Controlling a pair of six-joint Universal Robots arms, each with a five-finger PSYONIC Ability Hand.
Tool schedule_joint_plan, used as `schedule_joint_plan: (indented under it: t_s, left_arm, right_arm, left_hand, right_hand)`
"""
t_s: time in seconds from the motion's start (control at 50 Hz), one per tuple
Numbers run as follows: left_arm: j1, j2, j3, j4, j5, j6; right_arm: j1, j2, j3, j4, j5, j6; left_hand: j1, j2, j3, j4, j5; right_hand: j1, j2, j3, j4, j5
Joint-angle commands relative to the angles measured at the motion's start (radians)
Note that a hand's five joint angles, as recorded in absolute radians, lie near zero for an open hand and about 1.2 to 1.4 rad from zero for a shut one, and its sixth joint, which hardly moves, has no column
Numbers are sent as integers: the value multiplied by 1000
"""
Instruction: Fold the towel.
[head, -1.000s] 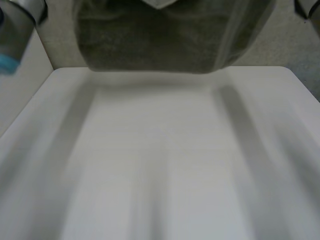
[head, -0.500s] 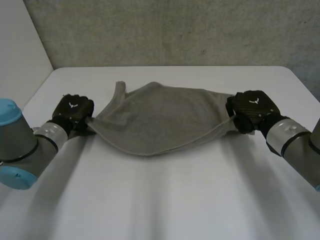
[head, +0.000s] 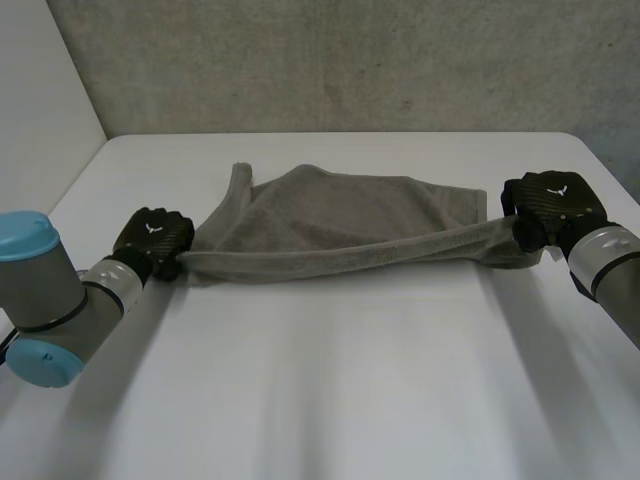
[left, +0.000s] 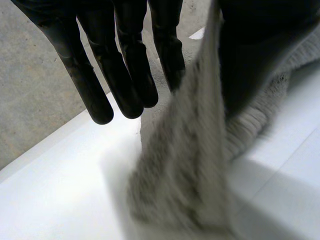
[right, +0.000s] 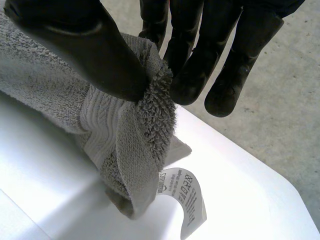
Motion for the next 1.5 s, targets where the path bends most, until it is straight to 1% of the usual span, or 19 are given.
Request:
schedule_joint_plan:
  t_s: [0.02, 0.2, 0.34, 0.42, 0.54, 0.66, 0.7, 0.82, 0.86, 0.88, 0.92, 0.96, 0.98, 1.02, 1.04, 1.08, 1.18, 1.36, 1.5]
  left_arm:
    - [4, 14, -7, -6, 4, 51]
    - [22, 139, -46, -46, 14, 65]
    - [27, 411, -44, -132, 64, 44]
    - [27, 532, -20, -187, 93, -5]
    - [28, 602, 54, -215, 110, -106]
    - [33, 487, 141, -230, 107, -133]
    - [31, 356, 224, -267, 98, -133]
    - [13, 142, 419, -319, 95, -133]
    - [4, 20, 608, -345, 86, -137]
    - [4, 19, 609, -345, 86, -137]
    - [-6, -30, 721, -345, 70, -142]
    - [-32, -94, 961, -342, 25, -162]
    - [-32, -95, 962, -342, 24, -162]
    - [-44, -124, 1188, -321, -11, -227]
    - [-44, -124, 1189, -321, -11, -228]
    - [-46, -124, 1310, -241, -28, -325]
    - [-46, -98, 1294, -97, -34, -436]
    - [-44, -93, 1060, -20, -11, -447]
    - [-39, -111, 744, 26, 38, -404]
  right_arm:
    - [-8, 2, -4, 2, 15, -1]
    - [-3, -24, -19, 59, 21, -6]
    - [-15, -249, -171, 373, -2, -16]
    - [-32, -295, -272, 476, -4, -23]
    - [-37, -311, -446, 619, -21, -108]
    - [-17, -100, -591, 700, 11, -250]
    - [17, -6, -640, 702, 63, -295]
    - [107, 183, -792, 677, 174, -334]
    - [148, 301, -972, 622, 226, -332]
    - [149, 301, -973, 622, 226, -332]
    - [164, 390, -1186, 540, 254, -328]
    - [164, 413, -1285, 482, 257, -323]
    - [164, 413, -1286, 481, 257, -323]
    - [169, 417, -1412, 342, 266, -297]
    - [169, 417, -1412, 341, 266, -297]
    - [173, 368, -1399, 218, 260, -225]
    - [173, 308, -1293, 134, 248, -158]
    - [172, 325, -1147, 125, 197, -156]
    - [162, 344, -883, 114, 127, -158]
  left_hand:
    - [379, 374, 394, 392, 399]
    - [379, 374, 394, 392, 400]
    - [379, 374, 394, 392, 400]
    - [379, 374, 394, 392, 400]
    - [379, 374, 394, 392, 400]
    - [379, 374, 394, 392, 400]
    - [379, 374, 394, 392, 400]
    - [379, 374, 394, 392, 400]
    - [379, 374, 394, 392, 400]
    - [379, 374, 394, 392, 400]
    - [379, 374, 394, 392, 400]
    - [379, 374, 394, 392, 400]
    - [379, 374, 394, 392, 400]
    - [379, 374, 394, 392, 400]
    - [379, 374, 394, 392, 400]
    - [379, 374, 394, 392, 400]
    - [379, 374, 394, 392, 400]
    - [379, 374, 394, 392, 400]
    - [379, 374, 394, 392, 400]
  right_hand:
    - [62, 108, 68, 59, 54]
    - [62, 108, 68, 59, 54]
    - [62, 108, 68, 59, 54]
    - [62, 108, 68, 59, 54]
    - [62, 108, 68, 59, 54]
    - [62, 108, 68, 59, 54]
    - [62, 108, 68, 59, 54]
    - [62, 108, 68, 59, 54]
    - [62, 108, 68, 59, 54]
    - [62, 108, 68, 59, 54]
    - [62, 108, 68, 59, 54]
    - [62, 108, 68, 59, 54]
    - [62, 108, 68, 59, 54]
    - [62, 108, 68, 59, 54]
    - [62, 108, 68, 59, 54]
    - [62, 108, 68, 59, 54]
    - [62, 108, 68, 59, 54]
    - [62, 108, 68, 59, 54]
    - [62, 108, 68, 59, 54]
